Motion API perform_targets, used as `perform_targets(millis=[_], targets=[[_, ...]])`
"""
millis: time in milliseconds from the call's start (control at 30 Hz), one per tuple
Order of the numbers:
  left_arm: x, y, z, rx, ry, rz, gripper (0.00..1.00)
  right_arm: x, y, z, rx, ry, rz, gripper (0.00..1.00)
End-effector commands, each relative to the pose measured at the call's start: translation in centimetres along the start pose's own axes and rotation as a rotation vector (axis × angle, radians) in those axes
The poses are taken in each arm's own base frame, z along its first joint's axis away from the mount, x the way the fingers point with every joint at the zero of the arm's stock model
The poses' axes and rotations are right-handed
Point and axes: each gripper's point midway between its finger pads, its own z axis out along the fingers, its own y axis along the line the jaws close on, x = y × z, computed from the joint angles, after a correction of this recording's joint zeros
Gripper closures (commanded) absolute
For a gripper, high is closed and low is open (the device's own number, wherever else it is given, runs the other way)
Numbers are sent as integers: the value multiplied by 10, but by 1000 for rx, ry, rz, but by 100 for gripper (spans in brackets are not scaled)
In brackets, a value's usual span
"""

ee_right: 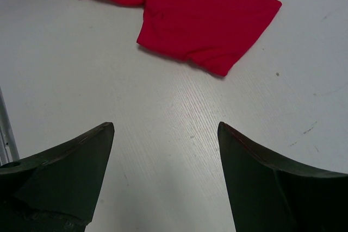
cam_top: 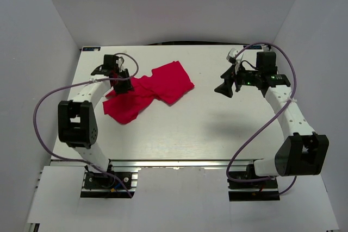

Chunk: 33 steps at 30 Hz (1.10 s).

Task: Fold and stack the t-shirts
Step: Flatten out the tshirt

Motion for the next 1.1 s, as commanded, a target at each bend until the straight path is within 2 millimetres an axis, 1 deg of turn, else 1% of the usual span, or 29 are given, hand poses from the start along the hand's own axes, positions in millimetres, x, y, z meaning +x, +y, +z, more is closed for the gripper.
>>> perform_targets(millis=[0,33,67,100,133,167,200,233,300,333,367,433,467,500,567,600,633,667,700,733,767,867,900,933,967,1000,1067], targets=[[-24,2,6,-64,-41,155,52,-3,0,4,-11,-23,-8,16],[-28,1,9,-69,-45,173,52,-2,1,4,-14,-22,-5,16],[-37,-5,10,-63,-60,193,51,-3,0,4,-11,-23,-5,16],[-35,-6,20,-63,-41,207,50,-2,-1,4,-11,-22,-2,16],[-36,-7,24,-58,-33,234,50,-2,0,5,-11,-22,-1,16],[-37,-16,27,-38,-26,249,49,-3,-1,5,-9,-23,-3,16],[-35,-19,30,-30,-17,256,49,-2,-1,4,-8,-21,0,16],[-27,-20,39,-26,14,280,49,-2,-2,4,-4,-19,-2,15],[-24,-25,45,-17,32,298,49,-2,-2,4,-1,-18,-3,15],[-22,-24,48,-25,41,317,49,-2,-2,4,-1,-18,-3,15],[-14,-23,56,-40,67,328,49,-1,-2,4,-4,-16,1,15],[-12,-15,64,-96,80,349,50,-1,-1,5,-8,-17,3,15],[-14,-9,64,-139,71,353,51,-2,-1,5,-9,-19,0,15],[-14,-7,66,-155,70,354,52,-2,-1,5,-11,-20,2,15],[-16,-4,66,-170,66,354,60,-3,0,4,-14,-24,-1,15],[-18,-5,64,-171,59,352,65,-3,0,4,-16,-24,1,15],[-20,-8,62,-167,48,347,78,-3,0,4,-17,-25,1,15],[-25,-11,56,-165,30,347,85,-4,0,4,-17,-25,1,15],[-28,-14,53,-160,18,344,91,-4,1,4,-18,-26,1,15],[-32,-21,49,-149,3,346,97,-4,1,4,-23,-29,1,15],[-35,-25,45,-140,-10,349,98,-4,2,4,-25,-30,1,15],[-51,-50,20,-83,-69,342,99,-4,3,4,-29,-32,5,15],[-56,-60,7,-47,-94,332,100,-4,3,4,-29,-32,5,15],[-62,-65,-1,-37,-117,327,100,-4,3,4,-28,-33,4,15],[-65,-75,-9,5,-129,314,100,-5,2,5,-28,-33,5,15],[-70,-82,-24,30,-160,300,100,-5,3,5,-32,-35,6,15],[-77,-94,-42,72,-195,280,100,-7,2,6,-35,-41,6,16]])
